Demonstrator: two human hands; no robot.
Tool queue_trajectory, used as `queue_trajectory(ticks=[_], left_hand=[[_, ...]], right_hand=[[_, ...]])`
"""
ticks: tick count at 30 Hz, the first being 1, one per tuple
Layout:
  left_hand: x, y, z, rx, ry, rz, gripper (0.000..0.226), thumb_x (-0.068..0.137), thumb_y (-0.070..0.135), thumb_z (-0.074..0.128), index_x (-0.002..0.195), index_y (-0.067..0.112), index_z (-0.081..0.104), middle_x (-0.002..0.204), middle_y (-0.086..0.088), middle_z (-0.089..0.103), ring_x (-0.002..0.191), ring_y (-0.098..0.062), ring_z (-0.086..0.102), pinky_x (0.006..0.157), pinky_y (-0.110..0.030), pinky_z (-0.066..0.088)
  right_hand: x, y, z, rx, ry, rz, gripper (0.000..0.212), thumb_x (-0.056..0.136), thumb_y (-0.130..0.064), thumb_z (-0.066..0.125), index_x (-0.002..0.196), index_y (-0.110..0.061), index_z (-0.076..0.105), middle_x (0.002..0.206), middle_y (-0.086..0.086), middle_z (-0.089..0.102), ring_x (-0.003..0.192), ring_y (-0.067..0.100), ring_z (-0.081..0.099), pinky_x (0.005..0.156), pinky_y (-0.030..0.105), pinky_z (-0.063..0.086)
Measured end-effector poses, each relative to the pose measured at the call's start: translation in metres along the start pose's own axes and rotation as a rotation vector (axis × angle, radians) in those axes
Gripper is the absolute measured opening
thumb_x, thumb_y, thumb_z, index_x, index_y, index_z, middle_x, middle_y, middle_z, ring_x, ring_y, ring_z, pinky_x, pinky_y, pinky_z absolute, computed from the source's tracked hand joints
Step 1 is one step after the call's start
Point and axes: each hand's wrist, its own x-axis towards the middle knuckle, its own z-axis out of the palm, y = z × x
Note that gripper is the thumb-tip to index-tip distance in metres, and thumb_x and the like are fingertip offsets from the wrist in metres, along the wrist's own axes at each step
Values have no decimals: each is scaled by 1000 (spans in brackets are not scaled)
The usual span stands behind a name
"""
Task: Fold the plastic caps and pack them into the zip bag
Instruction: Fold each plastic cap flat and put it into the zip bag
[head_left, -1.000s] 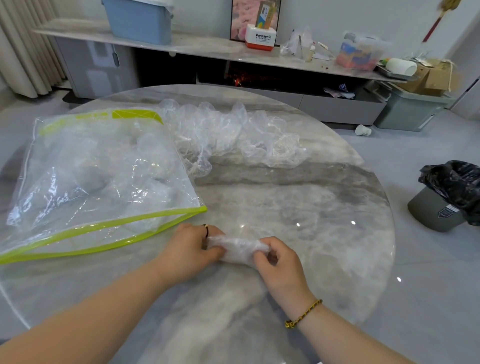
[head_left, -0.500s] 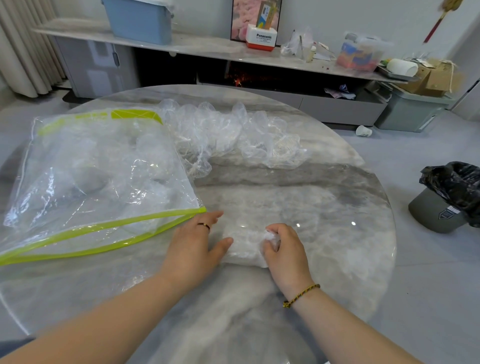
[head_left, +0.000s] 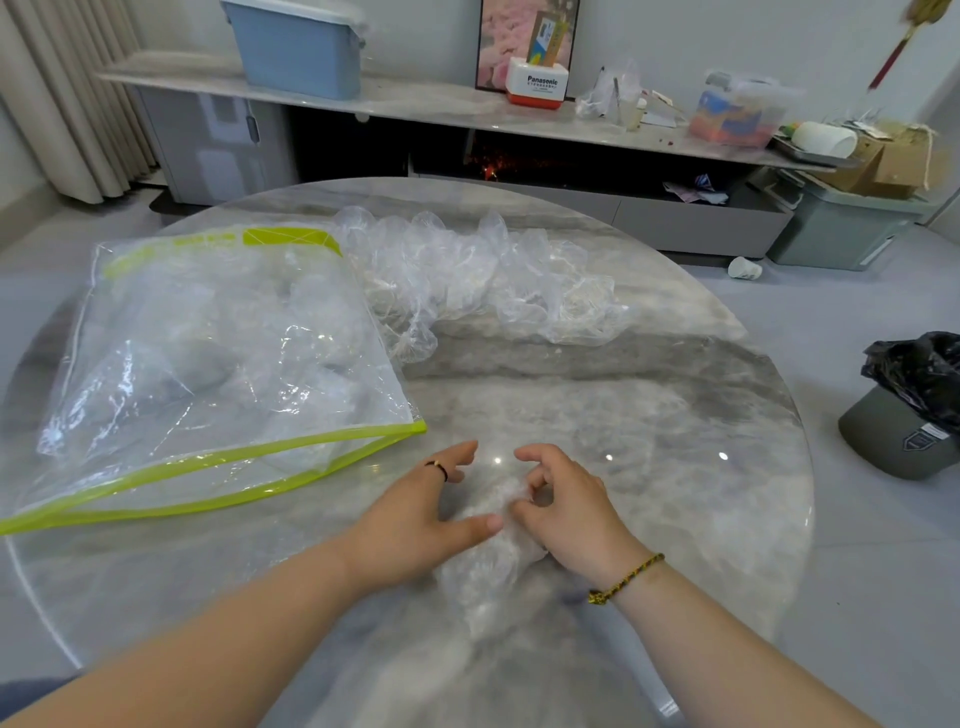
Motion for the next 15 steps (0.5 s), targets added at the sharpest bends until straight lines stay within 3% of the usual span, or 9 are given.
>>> queue_trajectory(ticks=[3, 5, 7, 10, 13, 15], left_hand=[[0, 3, -11, -198, -16, -101, 40, 86, 17, 64, 123, 16, 49, 93, 15, 56, 79, 9, 51, 67, 2, 39], [-3, 6, -18, -282, -12, -98, 7, 87, 15, 64, 86, 8, 63, 64, 11, 55, 56, 2, 47, 55, -9, 36], [-7, 5, -22, -389, 60, -91, 19, 86, 10, 64, 68, 5, 60, 58, 1, 52, 53, -7, 43, 54, -19, 33], [-9, 6, -25, -581, 248, -131, 13, 85, -2, 60, 74, 6, 60, 55, 4, 64, 49, -3, 57, 52, -14, 46], [-15, 6, -30, -519, 349, -126, 12, 84, -1, 60, 79, 9, 58, 50, 9, 63, 47, 2, 56, 53, -10, 45], [-24, 6, -38, -379, 383, -77, 15, 86, 5, 60, 78, 17, 57, 54, 10, 63, 53, 2, 55, 55, -8, 40]], right_hand=[[-1, -11, -3, 324, -104, -65, 40, 83, 1, 60, 104, -30, 45, 73, -10, 50, 68, -4, 51, 71, 8, 42], [1, -18, 0, 513, -70, -48, 43, 81, 5, 61, 96, -33, 45, 76, -7, 53, 65, -2, 51, 66, 11, 43], [3, -25, 6, 714, 15, 43, 37, 82, 1, 63, 101, -27, 48, 87, -3, 56, 78, 6, 54, 73, 15, 44], [2, -31, 20, 996, -88, 173, 35, 82, -10, 67, 114, -9, 54, 101, 7, 61, 92, 17, 59, 83, 27, 47], [-1, -40, 33, 1010, -140, 160, 4, 85, -8, 61, 87, -7, 64, 85, 11, 66, 76, 18, 63, 73, 27, 50], [3, -44, 38, 936, -35, 213, 14, 88, -3, 55, 78, -8, 62, 83, 14, 63, 75, 22, 59, 70, 29, 49]])
